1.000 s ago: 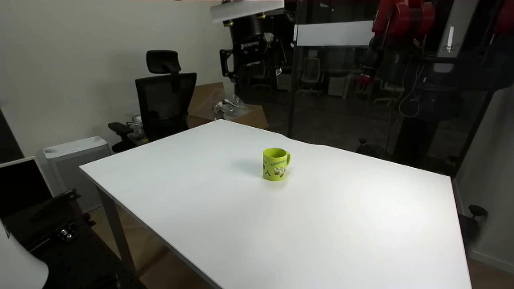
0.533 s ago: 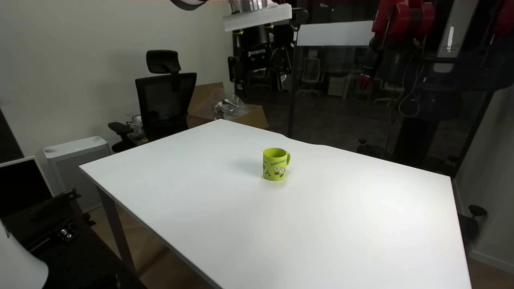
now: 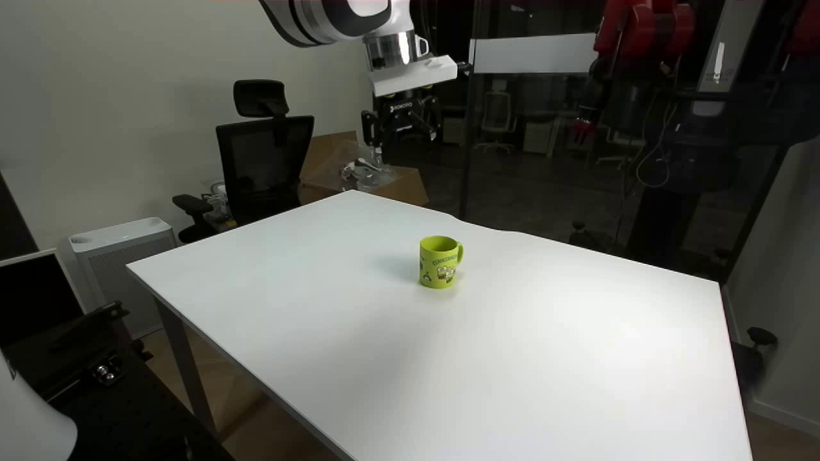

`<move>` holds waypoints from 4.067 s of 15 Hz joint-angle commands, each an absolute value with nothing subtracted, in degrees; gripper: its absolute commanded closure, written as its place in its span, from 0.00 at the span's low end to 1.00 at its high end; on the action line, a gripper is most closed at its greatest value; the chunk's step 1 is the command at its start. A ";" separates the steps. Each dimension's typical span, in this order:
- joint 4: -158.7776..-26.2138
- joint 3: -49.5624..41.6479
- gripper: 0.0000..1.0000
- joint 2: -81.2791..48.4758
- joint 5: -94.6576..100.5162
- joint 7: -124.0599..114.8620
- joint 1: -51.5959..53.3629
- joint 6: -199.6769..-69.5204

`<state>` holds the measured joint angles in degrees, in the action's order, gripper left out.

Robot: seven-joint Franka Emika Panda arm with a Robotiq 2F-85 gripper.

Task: Move the cup to the left

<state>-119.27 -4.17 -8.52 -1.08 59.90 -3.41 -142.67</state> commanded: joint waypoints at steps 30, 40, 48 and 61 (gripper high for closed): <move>-122.34 -1.44 0.00 -18.96 -1.32 54.39 -10.00 -151.18; -110.23 3.84 0.00 -30.76 -3.09 71.39 -16.14 -148.07; -102.20 5.55 0.00 -38.14 -2.69 76.25 -16.77 -142.36; -99.35 0.29 0.75 -41.65 1.80 67.75 -11.75 -146.62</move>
<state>-100.91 2.93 -40.86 -0.80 73.21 -14.34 -144.78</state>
